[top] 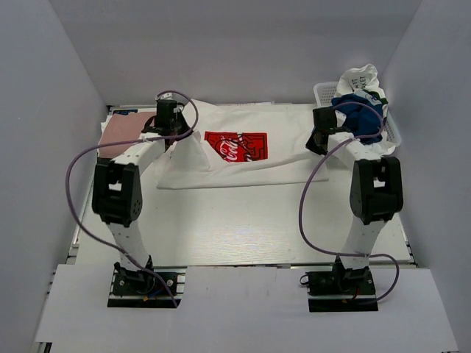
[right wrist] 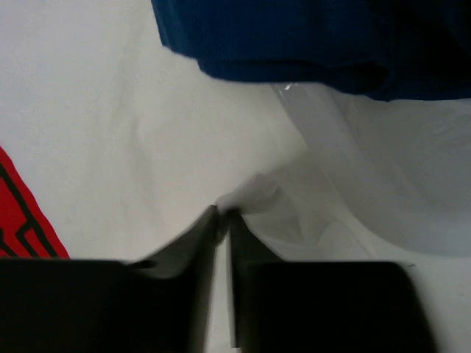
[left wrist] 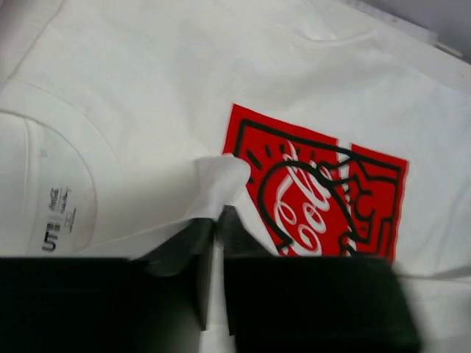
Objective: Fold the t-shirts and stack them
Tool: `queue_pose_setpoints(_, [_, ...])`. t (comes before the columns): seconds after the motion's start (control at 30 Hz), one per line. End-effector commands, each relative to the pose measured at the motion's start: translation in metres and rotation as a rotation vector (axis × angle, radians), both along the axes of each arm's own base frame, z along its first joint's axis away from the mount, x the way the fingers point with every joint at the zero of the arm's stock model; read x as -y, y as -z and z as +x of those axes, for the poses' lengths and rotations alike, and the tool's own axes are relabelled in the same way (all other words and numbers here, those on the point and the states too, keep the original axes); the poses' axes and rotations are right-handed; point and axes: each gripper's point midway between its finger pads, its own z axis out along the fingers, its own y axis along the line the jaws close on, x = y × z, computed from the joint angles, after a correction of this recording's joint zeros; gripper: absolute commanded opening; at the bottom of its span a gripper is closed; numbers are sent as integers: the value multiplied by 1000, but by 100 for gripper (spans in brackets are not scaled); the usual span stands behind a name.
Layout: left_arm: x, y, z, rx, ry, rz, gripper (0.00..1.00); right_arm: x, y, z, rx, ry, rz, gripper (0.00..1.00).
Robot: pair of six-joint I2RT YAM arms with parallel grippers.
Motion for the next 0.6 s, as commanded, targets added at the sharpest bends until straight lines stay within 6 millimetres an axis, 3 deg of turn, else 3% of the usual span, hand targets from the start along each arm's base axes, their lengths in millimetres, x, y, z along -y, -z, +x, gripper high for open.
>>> queue_pose_setpoints(0.0, [-15, -18, 44, 103, -1, 83, 28, 3, -4, 22, -2, -32, -33, 14])
queue_pose_setpoints(0.03, [-17, 9, 47, 32, -9, 103, 48, -1, -1, 25, -11, -57, -48, 43])
queue_pose_setpoints(0.07, [-22, -3, 60, 52, -23, 100, 78, -1, -3, 25, -7, -63, -48, 52])
queue_pose_setpoints(0.13, [-29, -3, 65, 36, -40, 109, 99, -5, -9, 21, 9, -99, -49, 67])
queue_pose_setpoints(0.2, [-25, -13, 68, 50, -28, 98, 100, -12, -20, 19, 48, -131, -31, 76])
queue_pose_setpoints(0.23, [-24, -18, 63, 51, -20, 93, 100, -17, -13, 6, 29, -153, -29, 76])
queue_pose_setpoints(0.27, [-23, -11, 56, 38, -7, 87, 100, -25, -23, 4, 64, -178, -3, 85])
queue_pose_setpoints(0.3, [-19, -23, 49, 61, 1, 83, 100, -31, -24, 2, 78, -201, 5, 90])
queue_pose_setpoints(0.33, [-17, -22, 43, 57, 7, 69, 100, -34, -17, -6, 65, -213, 11, 90])
queue_pose_setpoints(0.37, [-19, -5, 31, 18, 3, 66, 100, -39, -18, -14, 72, -229, 28, 90])
queue_pose_setpoints(0.43, [-16, 0, 16, 3, 6, 60, 100, -53, -13, -19, 80, -268, 57, 90])
queue_pose_setpoints(0.47, [-16, 23, 5, -46, 8, 52, 100, -57, -7, -21, 74, -279, 61, 90])
queue_pose_setpoints(0.57, [-12, 57, -15, -121, 29, 6, 100, -68, 11, -24, 24, -306, 76, 90])
